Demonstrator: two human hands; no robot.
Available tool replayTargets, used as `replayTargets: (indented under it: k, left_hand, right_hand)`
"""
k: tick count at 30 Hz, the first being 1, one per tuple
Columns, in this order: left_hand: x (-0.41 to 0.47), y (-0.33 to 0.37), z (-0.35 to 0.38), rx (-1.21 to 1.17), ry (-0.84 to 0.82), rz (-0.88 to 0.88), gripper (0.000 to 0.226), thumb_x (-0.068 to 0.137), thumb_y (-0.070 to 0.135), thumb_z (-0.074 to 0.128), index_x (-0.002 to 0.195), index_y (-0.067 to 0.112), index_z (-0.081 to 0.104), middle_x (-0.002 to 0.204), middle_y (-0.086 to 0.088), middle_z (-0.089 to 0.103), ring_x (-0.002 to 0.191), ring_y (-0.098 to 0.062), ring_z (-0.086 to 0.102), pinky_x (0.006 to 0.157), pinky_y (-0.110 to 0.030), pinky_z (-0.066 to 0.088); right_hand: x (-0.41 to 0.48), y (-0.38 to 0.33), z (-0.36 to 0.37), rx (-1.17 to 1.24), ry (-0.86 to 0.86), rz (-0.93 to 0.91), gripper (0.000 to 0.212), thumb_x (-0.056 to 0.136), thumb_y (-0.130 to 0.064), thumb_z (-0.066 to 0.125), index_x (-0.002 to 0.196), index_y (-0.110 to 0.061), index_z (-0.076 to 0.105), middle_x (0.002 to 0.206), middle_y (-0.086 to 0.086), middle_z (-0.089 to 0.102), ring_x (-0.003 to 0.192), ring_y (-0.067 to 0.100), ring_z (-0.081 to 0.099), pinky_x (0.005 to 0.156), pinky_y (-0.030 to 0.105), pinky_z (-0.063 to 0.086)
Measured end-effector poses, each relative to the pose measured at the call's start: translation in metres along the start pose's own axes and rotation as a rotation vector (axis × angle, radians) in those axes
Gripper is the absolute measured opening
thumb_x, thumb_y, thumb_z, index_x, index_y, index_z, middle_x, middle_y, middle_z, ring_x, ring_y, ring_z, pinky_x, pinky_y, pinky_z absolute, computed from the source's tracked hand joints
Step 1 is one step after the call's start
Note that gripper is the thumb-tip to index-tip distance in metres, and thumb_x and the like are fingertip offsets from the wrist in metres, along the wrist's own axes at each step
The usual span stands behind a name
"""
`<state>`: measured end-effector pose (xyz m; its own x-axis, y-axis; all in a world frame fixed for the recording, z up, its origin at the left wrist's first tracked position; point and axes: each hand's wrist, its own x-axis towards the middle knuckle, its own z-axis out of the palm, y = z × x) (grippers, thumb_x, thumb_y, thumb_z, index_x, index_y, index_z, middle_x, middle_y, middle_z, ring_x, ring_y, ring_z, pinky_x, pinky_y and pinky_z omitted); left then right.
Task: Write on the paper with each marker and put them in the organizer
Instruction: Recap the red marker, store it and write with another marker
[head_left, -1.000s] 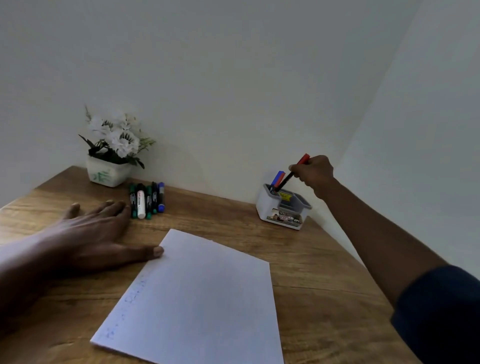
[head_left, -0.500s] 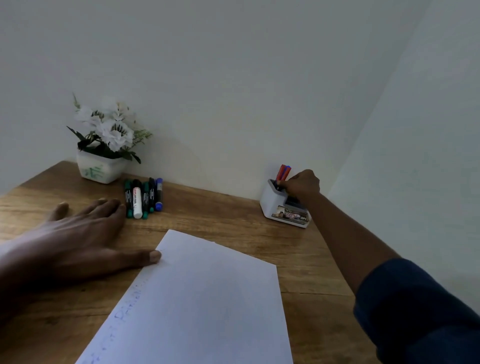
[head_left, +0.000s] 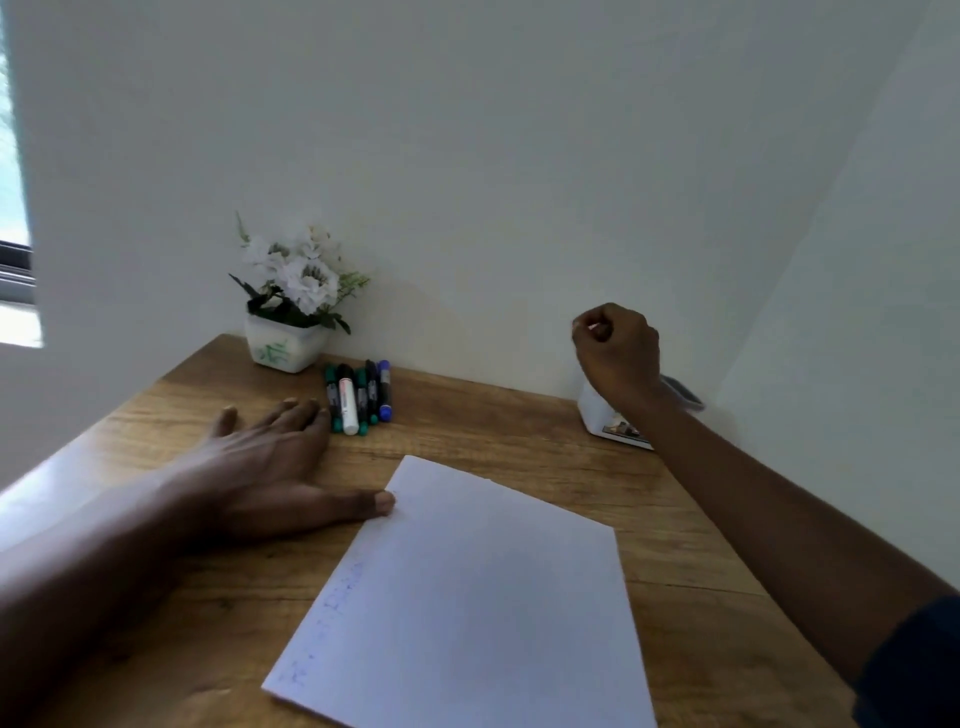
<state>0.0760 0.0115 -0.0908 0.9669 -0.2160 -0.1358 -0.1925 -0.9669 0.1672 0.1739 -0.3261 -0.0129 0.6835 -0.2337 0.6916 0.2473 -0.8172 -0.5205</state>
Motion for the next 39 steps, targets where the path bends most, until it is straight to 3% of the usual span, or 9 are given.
replayTargets:
  k: [6, 12, 15, 18, 23, 26, 29, 34, 39]
  left_hand:
    - [0.001, 0.0, -0.002, 0.013, -0.014, 0.012, 0.16, 0.033, 0.113, 0.003, 0.166, 0.024, -0.004, 0.174, 0.004, -0.008, 0.16, -0.013, -0.004, 0.128, -0.058, 0.0]
    - [0.006, -0.001, 0.001, 0.027, 0.009, 0.012, 0.145, 0.054, 0.11, 0.017, 0.166, 0.02, -0.004, 0.174, 0.002, -0.007, 0.16, -0.015, -0.004, 0.128, -0.059, -0.002]
    - [0.008, 0.0, 0.0, 0.026, 0.015, 0.01, 0.136, 0.064, 0.106, 0.024, 0.166, 0.02, -0.003, 0.174, 0.001, -0.007, 0.161, -0.016, -0.005, 0.128, -0.06, -0.002]
    - [0.008, 0.001, -0.001, 0.024, 0.011, 0.011, 0.135, 0.066, 0.105, 0.026, 0.166, 0.02, -0.002, 0.174, -0.001, -0.007, 0.161, -0.018, -0.006, 0.127, -0.061, -0.003]
    - [0.007, 0.0, -0.001, 0.018, 0.025, 0.015, 0.134, 0.067, 0.105, 0.026, 0.166, 0.02, -0.004, 0.175, -0.001, -0.007, 0.161, -0.018, -0.006, 0.127, -0.062, -0.003]
    - [0.007, 0.0, -0.003, -0.011, 0.023, 0.008, 0.137, 0.064, 0.106, 0.027, 0.166, 0.019, -0.002, 0.175, -0.002, -0.005, 0.161, -0.019, -0.004, 0.127, -0.062, -0.003]
    - [0.007, -0.002, 0.0, -0.171, 0.132, 0.013, 0.145, 0.052, 0.111, 0.015, 0.167, 0.024, 0.003, 0.175, -0.003, -0.002, 0.161, -0.022, 0.008, 0.127, -0.062, 0.004]
    - [0.002, -0.002, -0.002, -0.265, 0.831, 0.182, 0.086, 0.089, 0.078, 0.043, 0.16, 0.032, 0.03, 0.168, -0.002, 0.027, 0.146, -0.028, 0.04, 0.111, -0.051, 0.042]
    - [-0.008, 0.01, -0.002, -0.177, 0.899, 0.635, 0.035, 0.1, 0.029, 0.067, 0.134, 0.022, 0.068, 0.119, 0.003, 0.072, 0.097, -0.011, 0.067, 0.079, -0.037, 0.059]
  right_hand:
    - [-0.025, -0.07, 0.072, 0.162, -0.524, 0.146, 0.01, 0.088, -0.02, 0.069, 0.091, -0.011, 0.075, 0.078, 0.004, 0.076, 0.06, 0.009, 0.069, 0.051, 0.019, 0.052]
    - [-0.023, -0.108, 0.138, 0.056, -0.76, 0.228, 0.025, 0.082, -0.013, 0.073, 0.098, 0.005, 0.07, 0.09, 0.022, 0.076, 0.07, 0.028, 0.073, 0.071, 0.04, 0.063]
    - [-0.016, -0.115, 0.153, -0.012, -0.871, 0.291, 0.028, 0.081, -0.013, 0.079, 0.1, 0.002, 0.066, 0.087, 0.017, 0.073, 0.062, 0.022, 0.064, 0.061, 0.032, 0.059]
    - [-0.012, -0.116, 0.162, -0.028, -0.886, 0.367, 0.024, 0.082, -0.013, 0.079, 0.095, -0.004, 0.061, 0.084, 0.011, 0.067, 0.06, 0.017, 0.06, 0.052, 0.027, 0.054]
    - [-0.018, -0.113, 0.17, -0.042, -0.795, 0.303, 0.033, 0.071, -0.021, 0.087, 0.082, -0.008, 0.06, 0.079, 0.011, 0.067, 0.065, 0.022, 0.065, 0.059, 0.03, 0.057]
    - [-0.014, -0.108, 0.149, 0.022, -0.669, 0.23, 0.034, 0.074, -0.023, 0.081, 0.095, 0.002, 0.07, 0.087, 0.015, 0.073, 0.079, 0.029, 0.075, 0.076, 0.042, 0.062]
    - [-0.017, -0.105, 0.106, 0.089, -0.571, 0.042, 0.024, 0.085, -0.018, 0.069, 0.104, -0.005, 0.074, 0.087, 0.012, 0.076, 0.076, 0.026, 0.076, 0.076, 0.039, 0.062]
    - [-0.071, -0.093, 0.032, -0.022, -0.644, -0.309, 0.018, 0.098, -0.021, 0.055, 0.108, -0.017, 0.07, 0.084, 0.004, 0.07, 0.072, 0.02, 0.064, 0.069, 0.042, 0.052]
    - [-0.13, -0.085, 0.0, 0.047, -0.637, -0.543, 0.032, 0.1, -0.04, 0.048, 0.12, -0.025, 0.068, 0.088, -0.005, 0.07, 0.075, 0.012, 0.06, 0.066, 0.039, 0.049]
